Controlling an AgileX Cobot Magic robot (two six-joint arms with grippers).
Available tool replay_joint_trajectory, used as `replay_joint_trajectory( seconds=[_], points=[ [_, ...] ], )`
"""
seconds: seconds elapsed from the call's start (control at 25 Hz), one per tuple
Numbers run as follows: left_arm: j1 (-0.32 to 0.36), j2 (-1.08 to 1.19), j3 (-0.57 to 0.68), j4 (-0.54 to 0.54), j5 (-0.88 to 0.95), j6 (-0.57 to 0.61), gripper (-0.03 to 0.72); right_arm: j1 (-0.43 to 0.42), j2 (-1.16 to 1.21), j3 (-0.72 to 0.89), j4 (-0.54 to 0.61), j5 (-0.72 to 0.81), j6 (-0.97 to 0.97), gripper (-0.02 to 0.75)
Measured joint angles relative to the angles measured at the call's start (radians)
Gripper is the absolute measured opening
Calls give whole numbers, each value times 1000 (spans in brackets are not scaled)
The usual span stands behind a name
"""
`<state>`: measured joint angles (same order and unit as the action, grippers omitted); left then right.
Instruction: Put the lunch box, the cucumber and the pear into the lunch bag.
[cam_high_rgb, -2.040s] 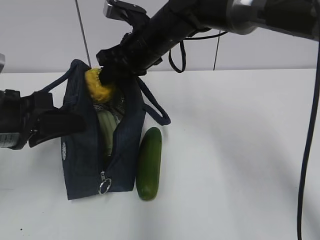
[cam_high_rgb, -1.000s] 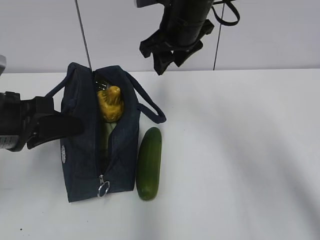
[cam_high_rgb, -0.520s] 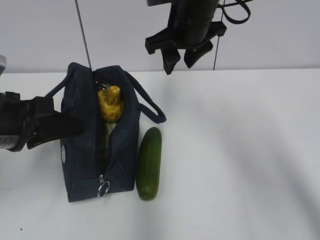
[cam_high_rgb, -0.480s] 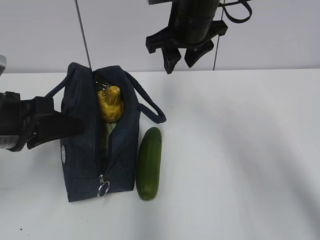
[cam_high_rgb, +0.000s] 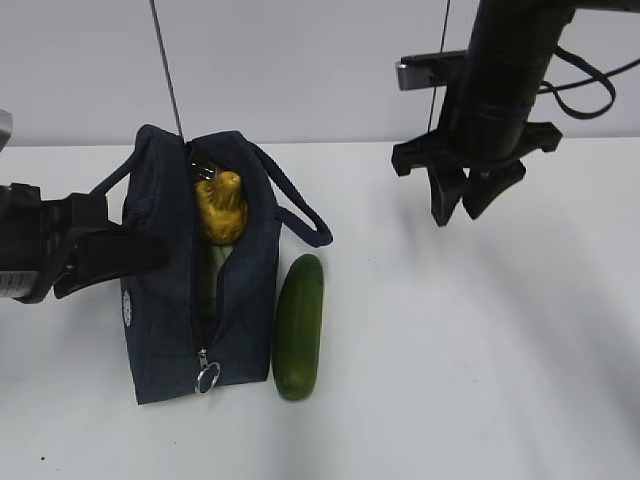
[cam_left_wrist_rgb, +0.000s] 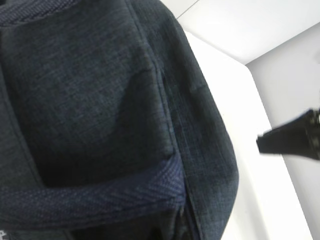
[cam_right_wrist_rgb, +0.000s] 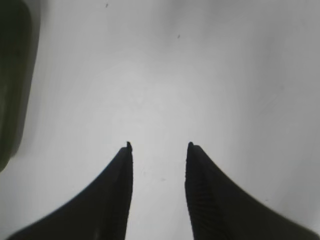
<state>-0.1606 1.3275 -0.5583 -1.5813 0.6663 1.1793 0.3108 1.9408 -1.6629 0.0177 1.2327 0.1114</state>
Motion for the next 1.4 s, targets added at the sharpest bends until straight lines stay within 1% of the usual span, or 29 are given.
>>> replay_joint_trajectory(
  seconds=[0.16, 0.24, 0.32, 0.48, 0.6, 0.72, 0.92, 1.0, 1.04, 1.16, 1.2, 1.32, 1.4],
  points=[
    [0, 0, 0, 0, 0, 0, -15, 0, -78, 194, 106, -108, -40, 250],
    [0, 0, 0, 0, 0, 0, -15, 0, -110, 301, 193, -188, -85, 243],
    [0, 0, 0, 0, 2, 0, -15, 0, -138, 389, 309, -259, -159, 239],
    [0, 0, 0, 0, 2, 0, -15, 16, -152, 469, 521, -345, -323, 239],
    [0, 0, 0, 0, 2, 0, -15, 32, -152, 478, 585, -389, -380, 239],
    [0, 0, 0, 0, 2, 0, -15, 35, -150, 478, 616, -430, -407, 239],
    [0, 0, 0, 0, 2, 0, -15, 35, -100, 478, 664, -451, -464, 249],
    [0, 0, 0, 0, 2, 0, -15, 35, -69, 478, 725, -458, -522, 284],
    [0, 0, 0, 0, 2, 0, -15, 35, -57, 478, 756, -462, -551, 314],
    [0, 0, 0, 0, 2, 0, -15, 35, -23, 478, 871, -482, -612, 433],
    [0, 0, 0, 0, 3, 0, -15, 35, -12, 478, 894, -493, -626, 479],
    [0, 0, 0, 0, 5, 0, -15, 35, 11, 478, 937, -549, -645, 575],
    [0, 0, 0, 0, 7, 0, -15, 35, 24, 471, 947, -583, -650, 597]
  ],
)
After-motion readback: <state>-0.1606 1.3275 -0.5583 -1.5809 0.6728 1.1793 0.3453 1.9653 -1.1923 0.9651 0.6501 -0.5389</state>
